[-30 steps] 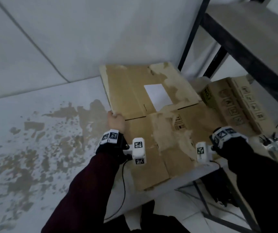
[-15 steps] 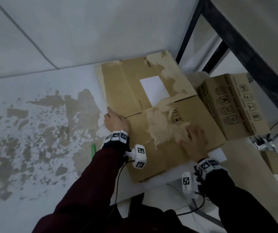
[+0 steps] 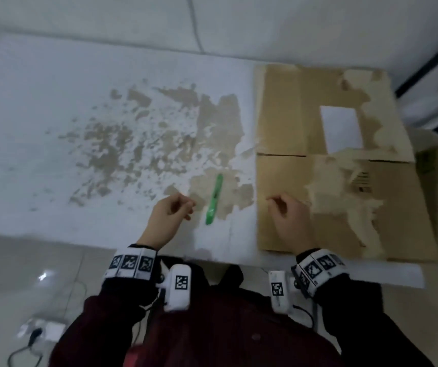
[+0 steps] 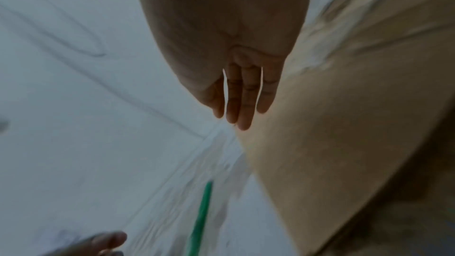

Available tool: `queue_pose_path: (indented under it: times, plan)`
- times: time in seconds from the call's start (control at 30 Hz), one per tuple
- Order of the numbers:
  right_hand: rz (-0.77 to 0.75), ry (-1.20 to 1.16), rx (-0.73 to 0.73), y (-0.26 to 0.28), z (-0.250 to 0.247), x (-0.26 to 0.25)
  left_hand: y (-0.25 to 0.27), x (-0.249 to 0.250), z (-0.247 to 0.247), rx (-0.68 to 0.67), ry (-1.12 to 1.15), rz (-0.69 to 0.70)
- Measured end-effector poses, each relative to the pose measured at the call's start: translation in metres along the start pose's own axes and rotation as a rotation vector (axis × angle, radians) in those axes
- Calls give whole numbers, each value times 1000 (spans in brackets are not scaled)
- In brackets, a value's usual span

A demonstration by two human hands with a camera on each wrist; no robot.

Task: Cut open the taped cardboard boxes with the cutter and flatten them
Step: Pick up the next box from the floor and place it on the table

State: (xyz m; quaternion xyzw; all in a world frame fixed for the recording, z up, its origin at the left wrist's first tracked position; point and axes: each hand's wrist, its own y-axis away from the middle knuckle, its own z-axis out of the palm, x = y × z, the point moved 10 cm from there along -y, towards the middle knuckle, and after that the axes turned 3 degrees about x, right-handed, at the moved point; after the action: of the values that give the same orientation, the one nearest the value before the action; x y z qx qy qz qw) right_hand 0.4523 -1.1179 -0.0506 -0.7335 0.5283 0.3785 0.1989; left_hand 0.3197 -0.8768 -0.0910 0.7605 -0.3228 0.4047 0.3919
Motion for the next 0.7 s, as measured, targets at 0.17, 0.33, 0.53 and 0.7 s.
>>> queue_pose_path:
  times: [0.17, 0.33, 0.53, 0.7]
  plan:
    - [-39, -174, -737, 38, 128, -79, 74, -84, -87, 189, 69, -199]
    - [77, 23, -1398, 114, 234, -85, 156, -193, -129, 400, 227, -519]
    - [-56, 262, -1495, 153, 320, -102, 278, -327, -101, 657, 632, -989]
    - [-106, 295, -1524, 191, 385, -143, 357, -371, -74, 810, 799, -1207]
